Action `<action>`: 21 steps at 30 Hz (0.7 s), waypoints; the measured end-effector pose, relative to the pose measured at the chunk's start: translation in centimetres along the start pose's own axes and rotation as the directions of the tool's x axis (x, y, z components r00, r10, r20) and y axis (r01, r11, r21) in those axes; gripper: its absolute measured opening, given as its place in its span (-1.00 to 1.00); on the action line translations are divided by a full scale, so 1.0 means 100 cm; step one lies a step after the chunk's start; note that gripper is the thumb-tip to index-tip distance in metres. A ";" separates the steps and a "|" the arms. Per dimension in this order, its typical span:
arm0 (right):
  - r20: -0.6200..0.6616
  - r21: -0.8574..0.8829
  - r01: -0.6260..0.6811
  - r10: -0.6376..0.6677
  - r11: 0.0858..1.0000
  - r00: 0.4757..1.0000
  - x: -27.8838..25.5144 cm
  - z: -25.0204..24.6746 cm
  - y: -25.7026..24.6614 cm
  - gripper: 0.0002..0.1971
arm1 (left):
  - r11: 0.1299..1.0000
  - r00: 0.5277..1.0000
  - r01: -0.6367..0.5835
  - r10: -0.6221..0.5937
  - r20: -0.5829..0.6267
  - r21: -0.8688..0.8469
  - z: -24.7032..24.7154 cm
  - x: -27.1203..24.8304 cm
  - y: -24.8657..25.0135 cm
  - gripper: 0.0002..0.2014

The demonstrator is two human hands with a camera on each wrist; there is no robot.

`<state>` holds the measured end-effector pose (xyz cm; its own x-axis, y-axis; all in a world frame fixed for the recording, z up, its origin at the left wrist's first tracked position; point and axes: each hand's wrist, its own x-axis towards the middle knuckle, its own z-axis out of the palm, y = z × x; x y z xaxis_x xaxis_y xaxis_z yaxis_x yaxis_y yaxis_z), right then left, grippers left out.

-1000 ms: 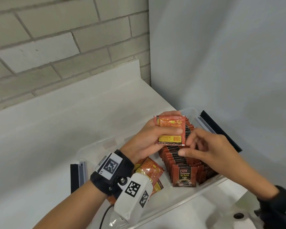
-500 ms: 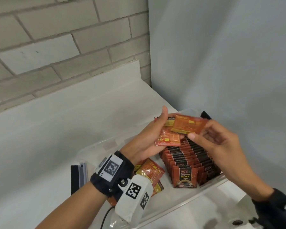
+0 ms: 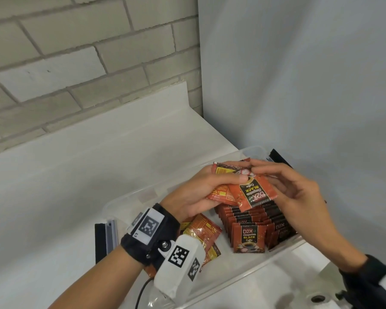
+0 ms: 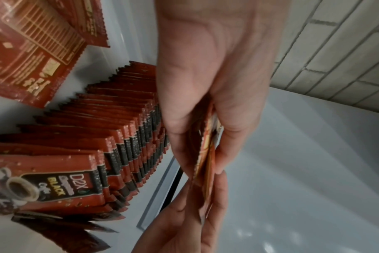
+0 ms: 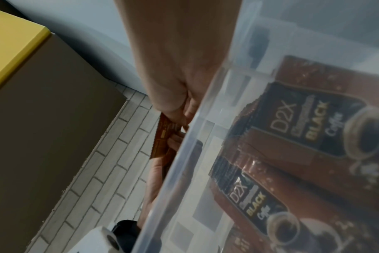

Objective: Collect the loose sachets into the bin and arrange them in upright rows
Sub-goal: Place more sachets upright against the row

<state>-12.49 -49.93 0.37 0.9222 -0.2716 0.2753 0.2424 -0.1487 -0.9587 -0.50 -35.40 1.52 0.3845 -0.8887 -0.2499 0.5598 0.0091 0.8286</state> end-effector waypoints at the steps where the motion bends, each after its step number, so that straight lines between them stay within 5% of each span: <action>1: 0.009 0.013 -0.009 0.009 1.000 1.000 0.001 0.001 0.001 -0.65 | 1.000 0.999 -0.018 0.017 -0.040 -0.018 0.001 0.000 0.002 -0.66; 4: 0.104 0.095 -0.112 0.102 0.989 0.989 0.001 0.002 0.004 -0.21 | 0.992 0.990 -0.098 0.089 -0.108 -0.082 0.000 0.001 0.003 -0.63; 6: 0.200 0.039 -0.164 0.153 0.986 0.968 0.000 0.004 0.005 -0.17 | 0.983 0.983 -0.148 0.133 -0.129 -0.112 0.000 0.002 0.003 -0.63; 9: 0.219 -0.006 -0.222 0.218 0.975 0.951 0.000 0.007 0.001 -0.26 | 0.973 0.975 -0.189 0.170 -0.142 -0.131 0.000 0.002 0.003 -0.63; 15: -0.050 0.115 -0.236 0.243 0.965 0.969 0.005 0.003 -0.003 -0.88 | 0.968 0.968 -0.208 0.184 -0.169 -0.142 0.000 0.004 0.002 -0.63; 19: 0.118 0.053 -0.266 0.258 0.963 0.959 0.003 -0.009 -0.006 -0.92 | 0.951 0.960 -0.221 0.173 -0.220 -0.218 -0.003 0.004 0.006 -0.70; 21: 0.277 -0.159 -0.218 0.256 0.963 0.926 0.000 -0.017 -0.009 -0.92 | 0.937 0.954 -0.231 0.166 -0.249 -0.261 -0.006 0.005 0.005 -0.73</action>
<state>-13.17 -51.43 1.34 0.9996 -0.0259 -0.0103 -0.0162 -0.2354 -0.9718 0.42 -35.53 1.53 0.6425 -0.7322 -0.2259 0.6273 0.3332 0.7039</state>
